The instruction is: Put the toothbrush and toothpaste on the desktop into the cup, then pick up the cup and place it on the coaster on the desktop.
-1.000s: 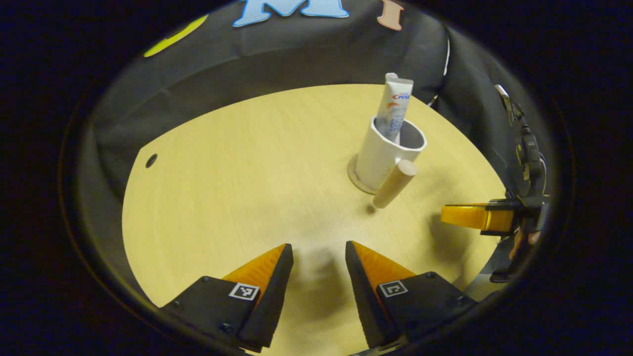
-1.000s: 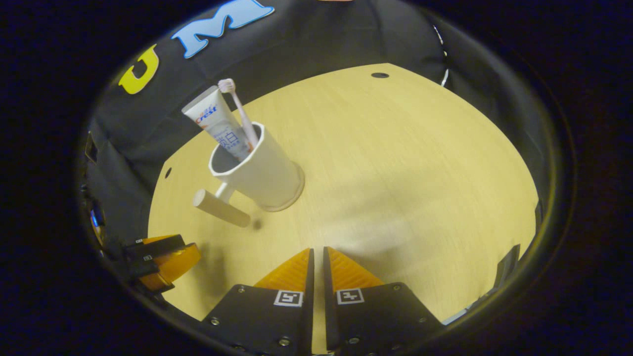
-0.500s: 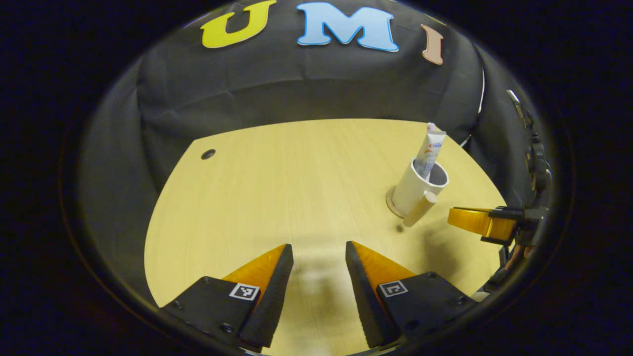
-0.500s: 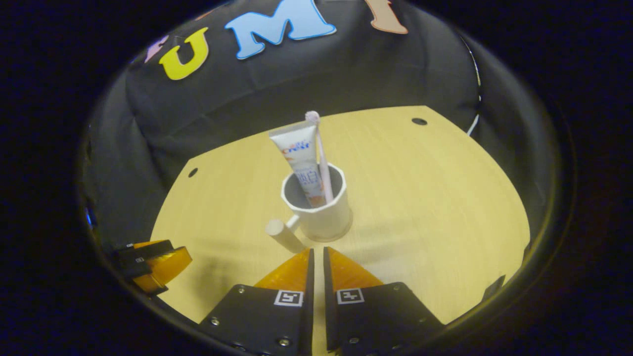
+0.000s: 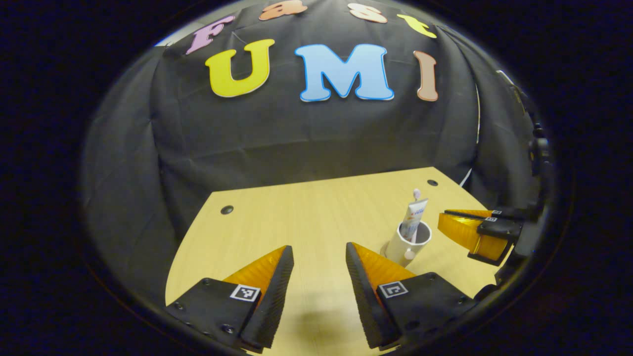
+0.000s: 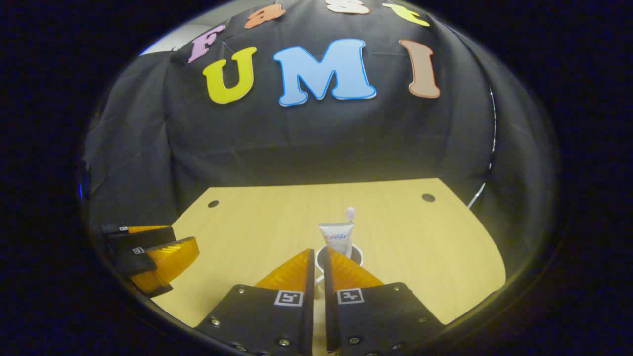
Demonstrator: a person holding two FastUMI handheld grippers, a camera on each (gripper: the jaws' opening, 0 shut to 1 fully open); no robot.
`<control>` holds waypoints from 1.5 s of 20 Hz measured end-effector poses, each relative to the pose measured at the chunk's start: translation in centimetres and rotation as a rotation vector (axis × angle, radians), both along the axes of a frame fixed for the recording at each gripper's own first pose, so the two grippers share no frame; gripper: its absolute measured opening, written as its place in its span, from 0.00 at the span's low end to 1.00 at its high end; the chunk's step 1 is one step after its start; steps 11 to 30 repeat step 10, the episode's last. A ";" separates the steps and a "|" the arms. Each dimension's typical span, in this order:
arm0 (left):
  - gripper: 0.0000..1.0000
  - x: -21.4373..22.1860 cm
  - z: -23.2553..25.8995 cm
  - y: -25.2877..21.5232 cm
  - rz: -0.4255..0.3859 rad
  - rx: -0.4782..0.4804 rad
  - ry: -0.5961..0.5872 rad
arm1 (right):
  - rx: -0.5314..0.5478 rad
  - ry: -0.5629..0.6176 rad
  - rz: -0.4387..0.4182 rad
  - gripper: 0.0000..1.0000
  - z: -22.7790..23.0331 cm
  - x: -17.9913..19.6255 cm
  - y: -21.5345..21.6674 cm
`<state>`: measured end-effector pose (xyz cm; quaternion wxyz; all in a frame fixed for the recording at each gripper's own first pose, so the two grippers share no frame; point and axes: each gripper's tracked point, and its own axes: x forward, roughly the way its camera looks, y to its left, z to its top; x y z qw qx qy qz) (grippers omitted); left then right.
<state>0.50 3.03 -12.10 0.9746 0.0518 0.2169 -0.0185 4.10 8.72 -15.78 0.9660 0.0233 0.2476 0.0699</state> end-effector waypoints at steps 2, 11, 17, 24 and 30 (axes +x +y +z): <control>0.73 0.5 2.6 -1.0 -0.017 0.009 -0.060 | -0.001 -0.066 -0.009 0.10 1.9 -0.5 -0.3; 0.76 1.0 13.9 -3.9 -0.068 0.005 -0.314 | 0.003 -0.356 -0.089 0.11 11.4 -1.1 -2.8; 0.76 1.0 13.9 -3.9 -0.068 0.005 -0.314 | 0.003 -0.356 -0.089 0.11 11.4 -1.1 -2.8; 0.76 1.0 13.9 -3.9 -0.068 0.005 -0.314 | 0.003 -0.356 -0.089 0.11 11.4 -1.1 -2.8; 0.76 1.0 13.9 -3.9 -0.068 0.005 -0.314 | 0.003 -0.356 -0.089 0.11 11.4 -1.1 -2.8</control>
